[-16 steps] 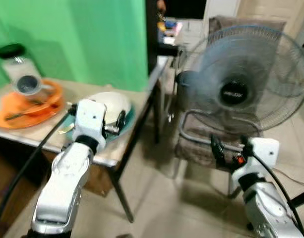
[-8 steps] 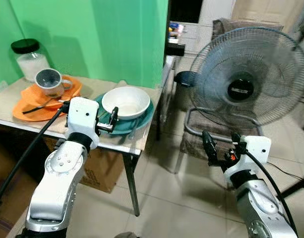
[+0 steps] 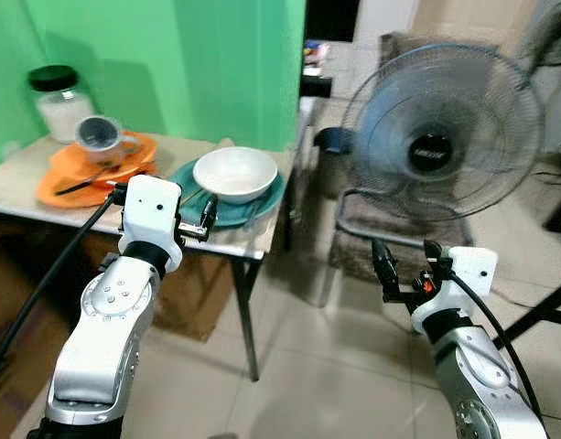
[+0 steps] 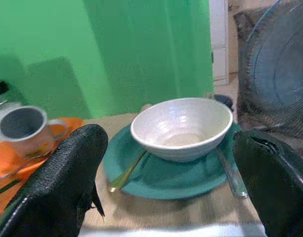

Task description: Setting the table

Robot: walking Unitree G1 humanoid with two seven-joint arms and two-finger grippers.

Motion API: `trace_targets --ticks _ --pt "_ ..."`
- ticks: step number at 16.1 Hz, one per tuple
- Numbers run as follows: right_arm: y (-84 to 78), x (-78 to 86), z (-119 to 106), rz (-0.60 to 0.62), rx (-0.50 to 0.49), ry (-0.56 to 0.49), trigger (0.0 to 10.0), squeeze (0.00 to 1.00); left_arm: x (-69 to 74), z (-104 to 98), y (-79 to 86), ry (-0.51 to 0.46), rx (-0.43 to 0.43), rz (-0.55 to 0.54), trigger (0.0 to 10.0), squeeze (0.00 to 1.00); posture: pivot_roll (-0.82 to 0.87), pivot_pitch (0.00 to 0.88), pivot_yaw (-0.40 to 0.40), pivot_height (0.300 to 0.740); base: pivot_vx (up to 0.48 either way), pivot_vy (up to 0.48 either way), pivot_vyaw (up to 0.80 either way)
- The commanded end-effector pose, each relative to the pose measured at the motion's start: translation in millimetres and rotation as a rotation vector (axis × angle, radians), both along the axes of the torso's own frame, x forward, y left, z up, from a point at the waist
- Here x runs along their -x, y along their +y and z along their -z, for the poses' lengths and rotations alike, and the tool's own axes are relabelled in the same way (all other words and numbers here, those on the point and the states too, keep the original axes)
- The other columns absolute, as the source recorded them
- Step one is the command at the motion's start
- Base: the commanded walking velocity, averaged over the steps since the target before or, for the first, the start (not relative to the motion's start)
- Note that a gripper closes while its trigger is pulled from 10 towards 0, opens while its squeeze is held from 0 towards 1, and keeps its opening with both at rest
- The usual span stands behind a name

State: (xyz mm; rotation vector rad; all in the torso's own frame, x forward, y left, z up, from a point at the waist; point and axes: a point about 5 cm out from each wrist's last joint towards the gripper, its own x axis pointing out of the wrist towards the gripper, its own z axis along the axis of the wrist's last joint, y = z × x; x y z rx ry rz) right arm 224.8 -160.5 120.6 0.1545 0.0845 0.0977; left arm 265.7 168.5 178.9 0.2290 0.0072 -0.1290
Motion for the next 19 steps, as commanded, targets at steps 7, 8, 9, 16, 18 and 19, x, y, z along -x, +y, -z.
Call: trace_targets --ticks 7,8,9,16,18,19 --pt "-1.3 -3.8 -1 0.003 -0.017 0.007 10.0 0.0 1.6 -1 -1.4 0.006 0.008 0.013 10.0 0.0 0.12 0.0 0.013 0.74 0.205 0.0 0.0" --pt "-0.8 -4.0 -2 0.001 -0.019 0.006 10.0 0.0 1.7 -1 -1.4 0.006 0.008 0.013 10.0 0.0 0.12 0.0 0.013 0.74 0.3 0.0 0.0" --pt "0.0 -4.5 -2 -0.006 -0.008 0.003 10.0 0.0 1.6 -1 -1.6 0.006 0.008 0.014 10.0 0.0 0.12 0.0 0.013 0.74 0.3 0.0 0.0" --pt "2.2 -8.9 -4 -0.028 0.021 -0.012 10.0 0.0 3.0 -2 -1.5 0.007 0.001 0.017 10.0 0.0 0.13 0.0 0.007 0.74 0.32 0.0 0.2" --pt "2.5 -10.7 -5 -0.021 0.012 -0.017 10.0 0.0 3.5 -2 -1.9 0.009 0.0 0.021 10.0 0.0 0.13 0.0 0.007 0.74 0.339 0.0 0.6" --pt "3.0 -11.4 -5 -0.02 0.006 -0.017 10.0 0.0 3.6 -2 -2.2 0.01 -0.001 0.023 10.0 0.0 0.13 0.0 0.007 0.74 0.341 0.0 0.0"
